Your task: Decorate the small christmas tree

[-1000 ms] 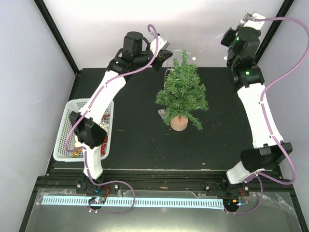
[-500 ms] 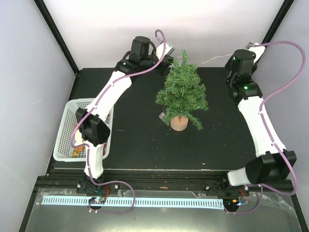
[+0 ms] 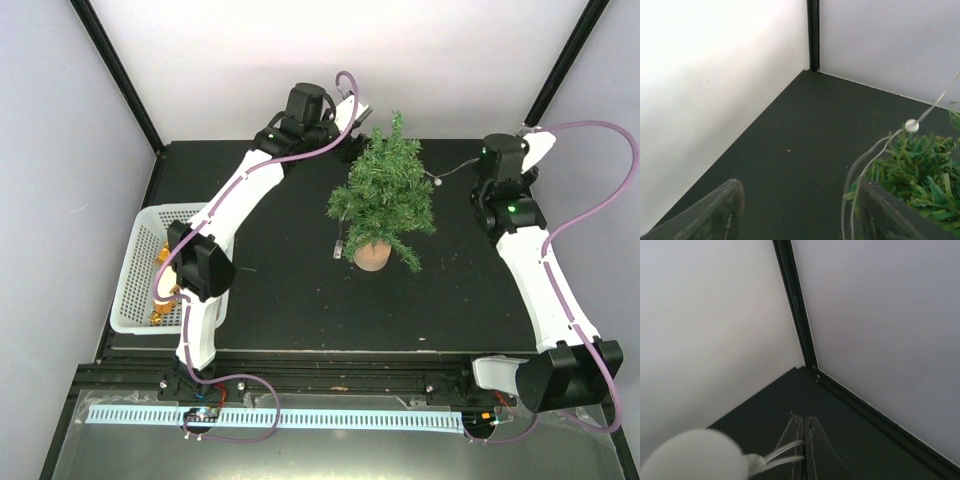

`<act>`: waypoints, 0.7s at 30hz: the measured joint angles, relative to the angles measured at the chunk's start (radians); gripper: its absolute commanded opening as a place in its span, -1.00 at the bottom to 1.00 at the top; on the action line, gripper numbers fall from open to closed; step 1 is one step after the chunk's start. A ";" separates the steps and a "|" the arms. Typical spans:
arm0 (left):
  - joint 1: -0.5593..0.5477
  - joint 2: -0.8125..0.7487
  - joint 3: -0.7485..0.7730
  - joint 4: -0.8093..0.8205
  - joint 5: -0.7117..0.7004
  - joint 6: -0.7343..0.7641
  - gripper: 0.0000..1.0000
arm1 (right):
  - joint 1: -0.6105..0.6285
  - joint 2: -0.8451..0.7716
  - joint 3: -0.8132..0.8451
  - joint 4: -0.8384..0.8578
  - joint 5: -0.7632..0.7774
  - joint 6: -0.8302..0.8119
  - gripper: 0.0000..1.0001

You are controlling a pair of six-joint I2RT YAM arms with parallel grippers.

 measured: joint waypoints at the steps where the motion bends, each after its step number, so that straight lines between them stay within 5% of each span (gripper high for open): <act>1: 0.000 0.000 0.000 0.000 -0.008 0.001 0.47 | 0.000 0.002 -0.015 -0.005 0.003 0.005 -0.98; 9: 0.009 0.000 0.000 0.001 -0.095 -0.003 0.72 | 0.000 -0.017 -0.082 -0.034 -0.015 0.048 -0.98; 21: 0.076 -0.078 -0.021 0.024 -0.291 0.027 0.98 | 0.022 -0.254 -0.147 -0.094 -0.020 0.080 -0.98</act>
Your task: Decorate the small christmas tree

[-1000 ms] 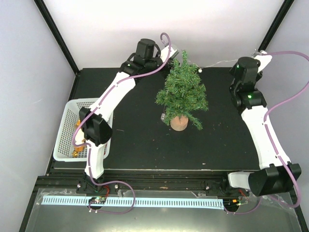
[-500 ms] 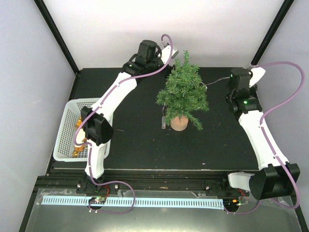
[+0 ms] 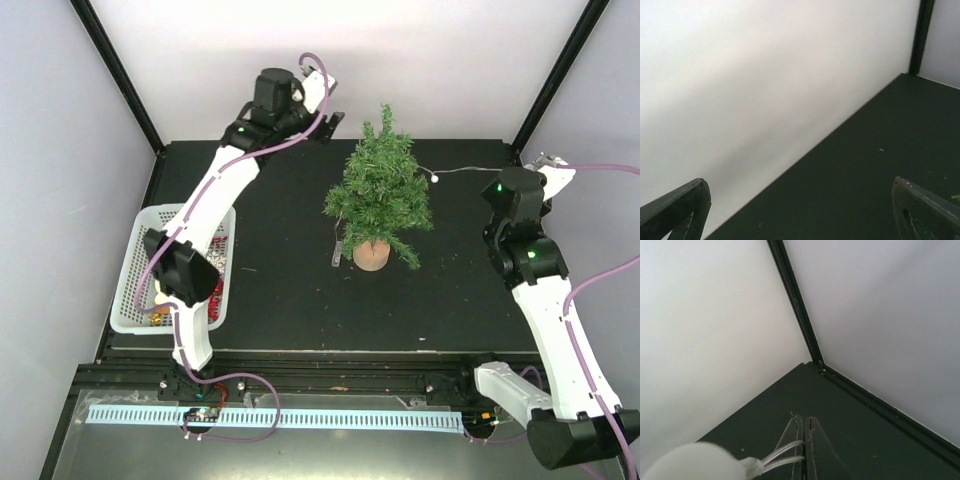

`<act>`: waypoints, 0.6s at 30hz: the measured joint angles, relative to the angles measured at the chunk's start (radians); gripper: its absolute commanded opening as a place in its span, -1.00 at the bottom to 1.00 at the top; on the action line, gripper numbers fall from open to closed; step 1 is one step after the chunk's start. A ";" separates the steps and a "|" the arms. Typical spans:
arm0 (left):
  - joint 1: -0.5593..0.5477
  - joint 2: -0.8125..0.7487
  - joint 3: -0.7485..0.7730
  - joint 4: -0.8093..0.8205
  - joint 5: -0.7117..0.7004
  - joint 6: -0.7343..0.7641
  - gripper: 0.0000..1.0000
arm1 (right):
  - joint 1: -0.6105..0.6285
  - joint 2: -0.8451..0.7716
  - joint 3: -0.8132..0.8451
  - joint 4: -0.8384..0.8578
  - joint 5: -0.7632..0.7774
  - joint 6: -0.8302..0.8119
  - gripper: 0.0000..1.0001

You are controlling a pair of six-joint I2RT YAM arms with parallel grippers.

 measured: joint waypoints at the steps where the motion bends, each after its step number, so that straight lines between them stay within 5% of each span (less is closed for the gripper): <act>1: 0.005 -0.021 -0.010 0.001 -0.008 0.005 0.98 | 0.015 -0.014 0.000 -0.012 0.005 0.001 -0.98; 10: 0.021 -0.294 -0.074 -0.037 0.011 0.068 0.98 | 0.158 -0.097 -0.064 -0.135 0.035 0.011 -0.98; 18: -0.038 -0.574 -0.256 -0.190 0.309 0.175 0.92 | 0.409 -0.176 -0.031 -0.283 0.045 0.034 -0.98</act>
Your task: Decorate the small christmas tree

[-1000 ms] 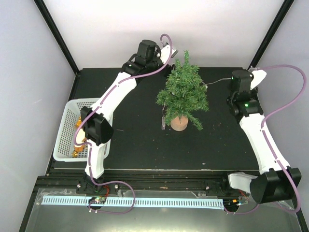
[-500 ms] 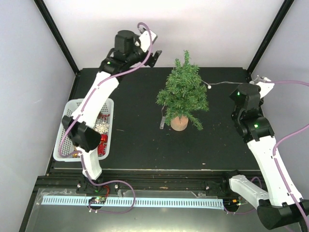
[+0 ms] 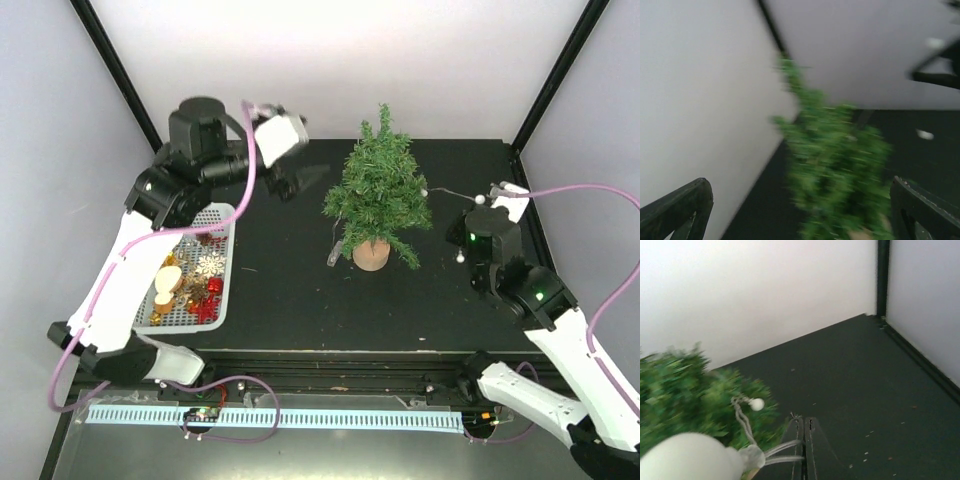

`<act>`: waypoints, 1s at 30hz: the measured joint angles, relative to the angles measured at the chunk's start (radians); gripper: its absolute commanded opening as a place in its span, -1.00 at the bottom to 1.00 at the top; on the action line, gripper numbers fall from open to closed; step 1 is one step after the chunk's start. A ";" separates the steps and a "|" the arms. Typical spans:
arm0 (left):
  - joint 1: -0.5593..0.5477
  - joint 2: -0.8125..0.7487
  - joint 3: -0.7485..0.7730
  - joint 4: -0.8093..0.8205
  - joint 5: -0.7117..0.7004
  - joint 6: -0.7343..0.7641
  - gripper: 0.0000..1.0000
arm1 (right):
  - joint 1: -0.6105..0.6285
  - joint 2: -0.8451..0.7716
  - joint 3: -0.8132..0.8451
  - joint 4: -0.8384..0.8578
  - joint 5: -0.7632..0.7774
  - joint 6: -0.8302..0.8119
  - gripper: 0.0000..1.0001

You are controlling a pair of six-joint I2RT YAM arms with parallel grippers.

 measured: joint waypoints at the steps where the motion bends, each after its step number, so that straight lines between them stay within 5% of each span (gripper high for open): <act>1: -0.028 -0.032 -0.038 -0.024 0.036 0.022 0.89 | 0.033 -0.005 0.013 -0.019 -0.002 0.010 -0.98; 12: -0.259 -0.091 -0.304 -0.176 0.160 0.186 0.84 | 0.294 0.036 0.102 -0.121 -0.082 0.127 -0.98; 20: -0.288 -0.063 -0.435 -0.056 0.182 0.159 0.58 | 0.317 0.059 0.102 -0.040 -0.221 0.172 -0.98; 30: -0.296 0.089 -0.410 0.034 0.302 0.058 0.72 | 0.317 0.062 0.105 0.076 -0.363 0.201 -0.98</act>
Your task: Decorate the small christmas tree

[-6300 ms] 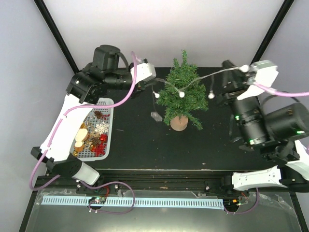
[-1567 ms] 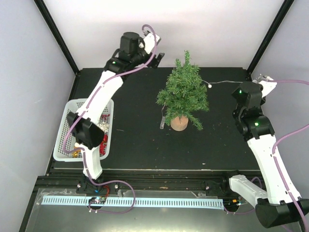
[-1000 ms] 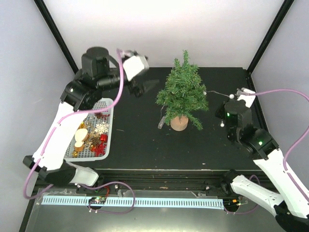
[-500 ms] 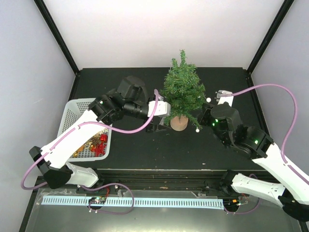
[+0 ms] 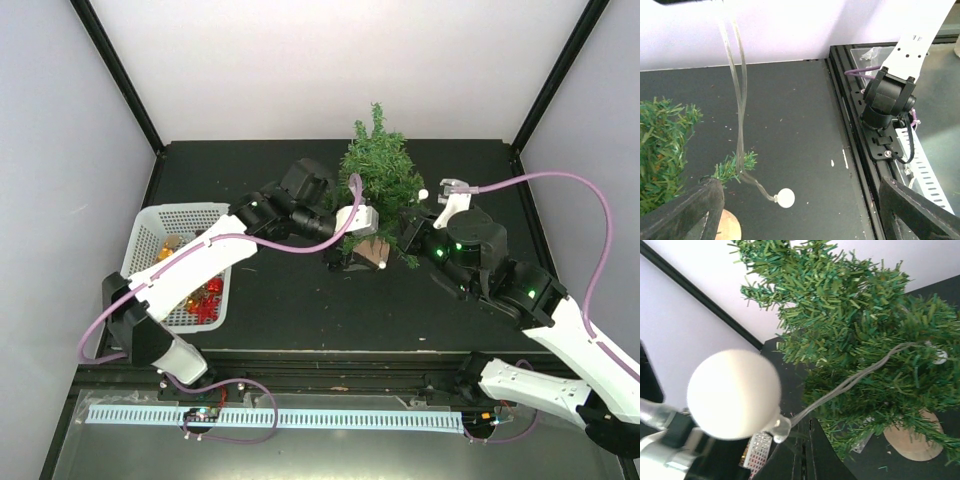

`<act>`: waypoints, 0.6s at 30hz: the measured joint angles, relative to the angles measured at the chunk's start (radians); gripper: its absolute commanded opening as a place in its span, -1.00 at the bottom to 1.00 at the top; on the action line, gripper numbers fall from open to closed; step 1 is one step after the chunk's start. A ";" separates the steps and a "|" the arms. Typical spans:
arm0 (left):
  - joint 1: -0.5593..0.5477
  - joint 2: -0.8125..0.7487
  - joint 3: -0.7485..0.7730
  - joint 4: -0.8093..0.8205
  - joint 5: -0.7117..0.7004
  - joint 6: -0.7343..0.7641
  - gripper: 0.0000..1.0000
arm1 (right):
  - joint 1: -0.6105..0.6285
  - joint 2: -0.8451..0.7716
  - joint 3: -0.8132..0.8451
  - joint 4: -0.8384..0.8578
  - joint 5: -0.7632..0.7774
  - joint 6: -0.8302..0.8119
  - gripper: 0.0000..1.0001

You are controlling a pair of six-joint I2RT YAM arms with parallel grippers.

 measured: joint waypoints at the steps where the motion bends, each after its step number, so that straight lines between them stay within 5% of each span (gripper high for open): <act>1: -0.001 0.013 0.003 0.004 0.006 -0.006 0.72 | 0.000 0.000 0.000 0.006 -0.007 0.002 -0.98; 7: -0.007 0.042 0.014 0.042 0.012 -0.044 0.66 | 0.001 0.003 0.000 0.045 -0.044 0.015 -0.98; 10: -0.007 0.057 0.043 0.052 0.016 -0.061 0.09 | 0.001 0.003 -0.001 0.058 -0.058 0.019 -0.98; 14: -0.007 0.089 0.099 0.057 0.023 -0.077 -0.92 | 0.001 0.003 -0.001 0.072 -0.068 0.022 -0.98; 18: -0.007 0.113 0.145 0.048 0.025 -0.076 -0.97 | 0.004 0.002 -0.002 0.081 -0.070 0.022 -0.98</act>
